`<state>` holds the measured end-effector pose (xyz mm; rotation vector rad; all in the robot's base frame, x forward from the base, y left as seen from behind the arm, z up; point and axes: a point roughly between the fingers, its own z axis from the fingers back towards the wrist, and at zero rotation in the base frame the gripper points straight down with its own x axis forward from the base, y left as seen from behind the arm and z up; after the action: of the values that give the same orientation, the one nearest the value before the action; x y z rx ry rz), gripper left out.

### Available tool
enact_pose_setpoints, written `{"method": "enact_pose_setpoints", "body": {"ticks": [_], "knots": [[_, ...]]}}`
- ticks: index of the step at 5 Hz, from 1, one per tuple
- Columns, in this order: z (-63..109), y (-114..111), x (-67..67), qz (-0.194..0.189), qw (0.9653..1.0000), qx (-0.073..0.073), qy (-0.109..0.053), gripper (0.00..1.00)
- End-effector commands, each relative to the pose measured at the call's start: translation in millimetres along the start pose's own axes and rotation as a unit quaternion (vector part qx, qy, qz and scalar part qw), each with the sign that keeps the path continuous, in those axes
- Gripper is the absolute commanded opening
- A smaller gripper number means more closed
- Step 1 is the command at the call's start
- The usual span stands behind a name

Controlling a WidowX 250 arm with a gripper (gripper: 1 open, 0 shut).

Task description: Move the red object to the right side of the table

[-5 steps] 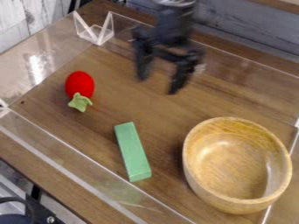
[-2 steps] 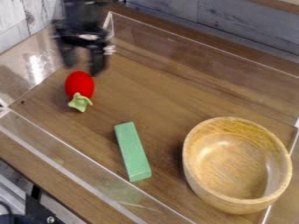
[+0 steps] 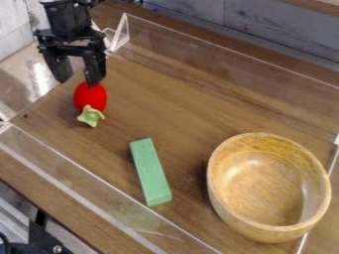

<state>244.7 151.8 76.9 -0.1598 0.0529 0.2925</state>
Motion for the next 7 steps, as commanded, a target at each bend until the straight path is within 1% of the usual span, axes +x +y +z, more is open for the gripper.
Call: {"method": "enact_pose_setpoints", "body": {"ticks": [1, 2, 3, 4, 5, 7], "knots": [[-4.5, -10, 4.8, -0.005, 1.0, 0.002, -0.007, 1.0], [-18.8, -25, 7.5, -0.019, 0.9998, 0.0, -0.003, 1.0], [-23.8, -26, 10.4, -0.006, 1.0, -0.005, -0.003, 1.0], [-23.2, -24, 14.0, 0.007, 0.9999, -0.009, -0.008, 1.0], [-26.6, -21, 22.2, -0.002, 0.9999, -0.012, -0.007, 1.0], [-31.5, -17, 34.3, -0.021, 0.9996, -0.019, -0.004, 1.0]]}}
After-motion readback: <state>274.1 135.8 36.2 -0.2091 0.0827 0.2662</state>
